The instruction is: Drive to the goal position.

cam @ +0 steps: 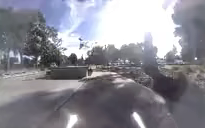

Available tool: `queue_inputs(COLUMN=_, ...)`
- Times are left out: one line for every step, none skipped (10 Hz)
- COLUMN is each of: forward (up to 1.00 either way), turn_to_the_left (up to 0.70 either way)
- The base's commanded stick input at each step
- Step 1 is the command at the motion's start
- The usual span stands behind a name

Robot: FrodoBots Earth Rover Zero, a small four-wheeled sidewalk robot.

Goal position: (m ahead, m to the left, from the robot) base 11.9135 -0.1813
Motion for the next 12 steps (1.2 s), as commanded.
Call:
queue_inputs(forward=1.00, turn_to_the_left=0.00)
queue_inputs(forward=1.00, turn_to_the_left=0.00)
queue_inputs(forward=1.00, turn_to_the_left=0.00)
queue_inputs(forward=1.00, turn_to_the_left=0.00)
queue_inputs(forward=1.00, turn_to_the_left=0.00)
queue_inputs(forward=1.00, turn_to_the_left=0.00)
queue_inputs(forward=1.00, turn_to_the_left=0.00)
queue_inputs(forward=1.00, turn_to_the_left=0.00)
queue_inputs(forward=1.00, turn_to_the_left=0.00)
queue_inputs(forward=1.00, turn_to_the_left=0.00)
queue_inputs(forward=1.00, turn_to_the_left=0.00)
queue_inputs(forward=1.00, turn_to_the_left=0.00)
